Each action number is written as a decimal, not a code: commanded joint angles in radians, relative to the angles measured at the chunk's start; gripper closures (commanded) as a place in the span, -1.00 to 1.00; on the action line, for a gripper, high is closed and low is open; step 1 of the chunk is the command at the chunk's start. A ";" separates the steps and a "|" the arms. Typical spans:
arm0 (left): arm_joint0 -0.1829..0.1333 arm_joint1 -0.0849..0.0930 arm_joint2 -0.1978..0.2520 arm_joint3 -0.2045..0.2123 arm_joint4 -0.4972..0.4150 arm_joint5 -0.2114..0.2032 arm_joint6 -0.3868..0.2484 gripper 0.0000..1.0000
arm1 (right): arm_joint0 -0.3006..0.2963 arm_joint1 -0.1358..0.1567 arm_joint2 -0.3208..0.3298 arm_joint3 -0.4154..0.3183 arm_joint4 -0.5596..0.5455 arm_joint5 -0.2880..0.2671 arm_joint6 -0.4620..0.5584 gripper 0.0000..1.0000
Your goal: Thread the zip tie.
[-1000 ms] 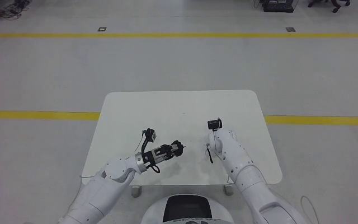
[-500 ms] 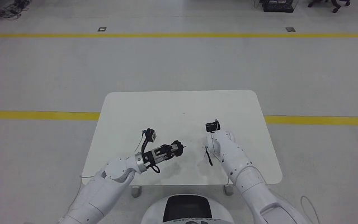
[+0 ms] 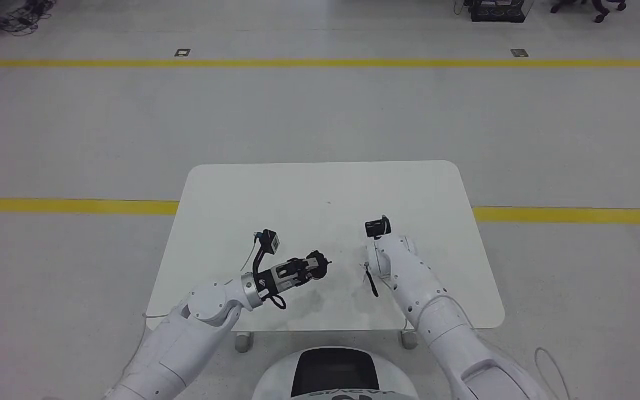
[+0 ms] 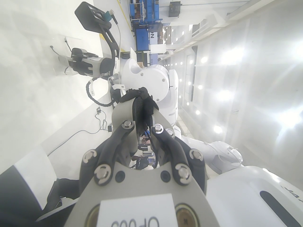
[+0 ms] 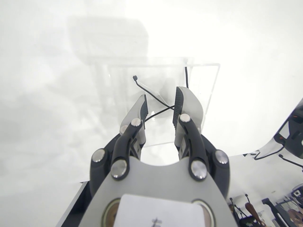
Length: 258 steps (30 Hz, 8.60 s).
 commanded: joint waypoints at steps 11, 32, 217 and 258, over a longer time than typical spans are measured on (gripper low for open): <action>0.000 0.000 0.000 0.000 0.000 0.000 0.000 1.00 | -0.003 -0.015 0.050 0.016 0.011 0.000 -0.060 0.64; 0.000 0.000 0.000 0.000 0.000 0.000 0.000 1.00 | 0.004 -0.039 0.102 0.047 0.014 0.000 -0.090 0.52; 0.000 0.000 0.000 0.000 0.000 0.000 0.000 1.00 | -0.359 0.124 0.319 -0.602 0.809 -0.680 -0.376 1.00; 0.007 -0.025 0.082 -0.066 0.063 0.062 0.287 1.00 | -0.490 0.229 0.190 -0.718 1.014 -0.680 -0.726 1.00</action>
